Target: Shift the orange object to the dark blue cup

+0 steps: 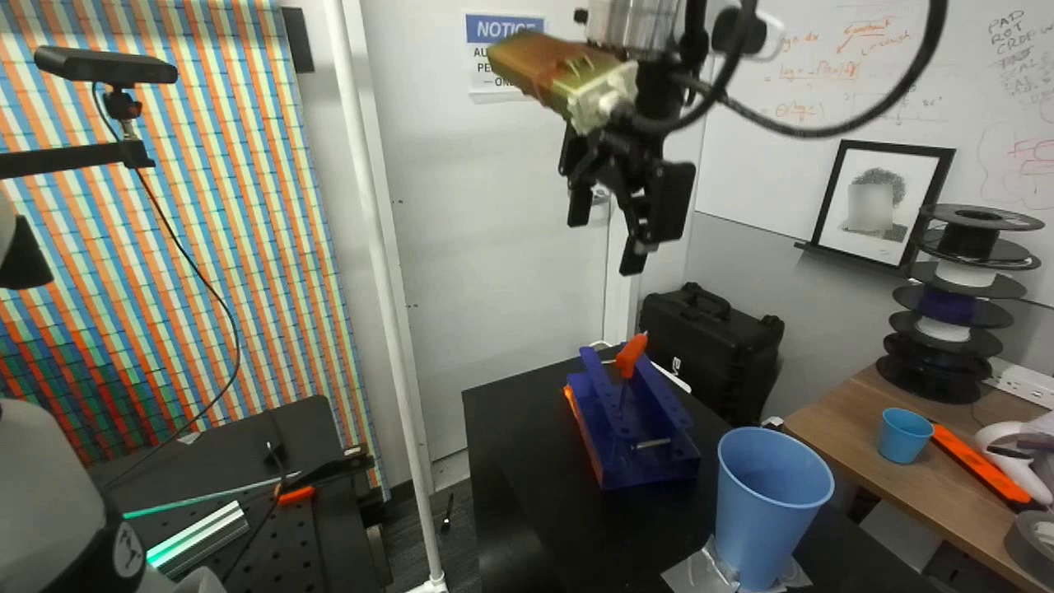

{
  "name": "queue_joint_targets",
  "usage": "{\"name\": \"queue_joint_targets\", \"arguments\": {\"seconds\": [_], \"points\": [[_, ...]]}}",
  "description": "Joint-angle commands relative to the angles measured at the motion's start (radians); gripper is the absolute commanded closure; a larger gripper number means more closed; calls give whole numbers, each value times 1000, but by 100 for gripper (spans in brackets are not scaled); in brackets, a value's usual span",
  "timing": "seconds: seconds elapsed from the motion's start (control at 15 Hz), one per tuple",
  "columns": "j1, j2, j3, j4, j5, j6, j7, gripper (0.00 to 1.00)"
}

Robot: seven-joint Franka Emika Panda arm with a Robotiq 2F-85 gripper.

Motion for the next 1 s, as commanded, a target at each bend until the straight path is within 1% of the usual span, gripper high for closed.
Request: {"name": "queue_joint_targets", "arguments": {"seconds": [0.0,0.2,0.4,0.6,0.67,0.73,0.8,0.87,0.93], "points": [[2,200,14,94,-4,28,-78,0],[0,312,43,142,-47,38,-102,0],[1,387,68,183,-147,34,-106,0],[0,428,79,206,-249,35,-106,0],[-1,437,81,208,-275,47,-110,25],[-4,443,83,208,-288,64,-115,27],[-7,448,87,210,-290,69,-127,34],[-12,454,91,216,-278,60,-150,44],[-15,458,94,217,-266,66,-167,51]]}}
